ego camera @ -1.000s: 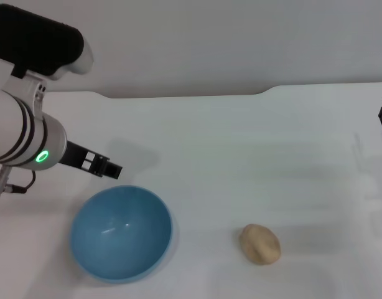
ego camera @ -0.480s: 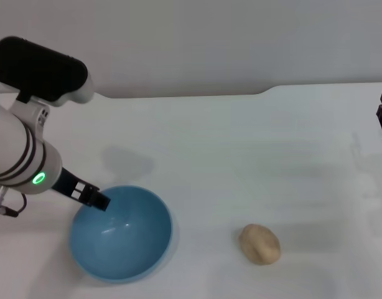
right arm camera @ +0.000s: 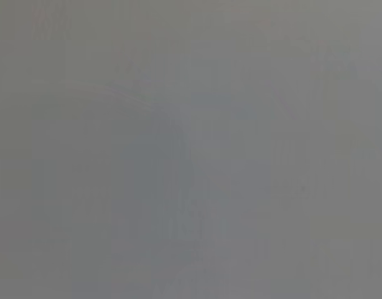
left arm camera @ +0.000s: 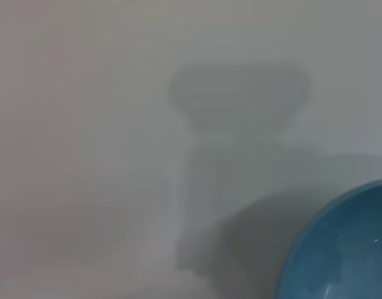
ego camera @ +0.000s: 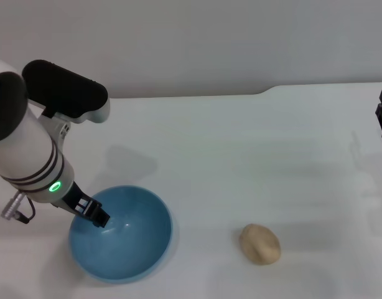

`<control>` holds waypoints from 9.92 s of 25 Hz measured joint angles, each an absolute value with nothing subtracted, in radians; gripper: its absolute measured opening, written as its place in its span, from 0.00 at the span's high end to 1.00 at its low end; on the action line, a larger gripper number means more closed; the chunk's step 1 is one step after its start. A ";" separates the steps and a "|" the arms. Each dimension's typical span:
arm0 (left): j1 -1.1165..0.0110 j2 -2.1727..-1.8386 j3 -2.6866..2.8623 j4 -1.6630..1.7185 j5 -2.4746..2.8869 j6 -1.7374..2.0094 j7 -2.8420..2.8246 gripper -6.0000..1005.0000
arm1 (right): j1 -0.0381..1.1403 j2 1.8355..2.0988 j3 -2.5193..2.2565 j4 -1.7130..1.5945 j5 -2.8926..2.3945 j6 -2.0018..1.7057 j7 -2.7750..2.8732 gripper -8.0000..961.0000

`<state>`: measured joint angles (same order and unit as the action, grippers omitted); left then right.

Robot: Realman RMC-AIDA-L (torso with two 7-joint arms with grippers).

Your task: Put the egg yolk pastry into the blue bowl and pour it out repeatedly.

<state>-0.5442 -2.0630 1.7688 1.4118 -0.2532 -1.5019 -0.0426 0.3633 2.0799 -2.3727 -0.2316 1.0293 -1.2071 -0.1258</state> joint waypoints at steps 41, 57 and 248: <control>-0.635 -2.062 1.710 1.189 -0.343 -1.492 -0.036 0.84 | 0.359 2.080 -2.373 -0.255 1.029 -1.210 -0.127 0.44; -0.691 -2.059 1.690 1.188 -0.348 -1.522 -0.023 1.00 | 0.390 2.063 -2.363 -0.401 0.985 -1.073 -0.119 0.44; -0.444 -2.064 2.180 1.197 -0.528 -0.041 0.095 0.99 | 0.306 2.070 -1.140 -1.406 0.494 1.118 -0.121 0.60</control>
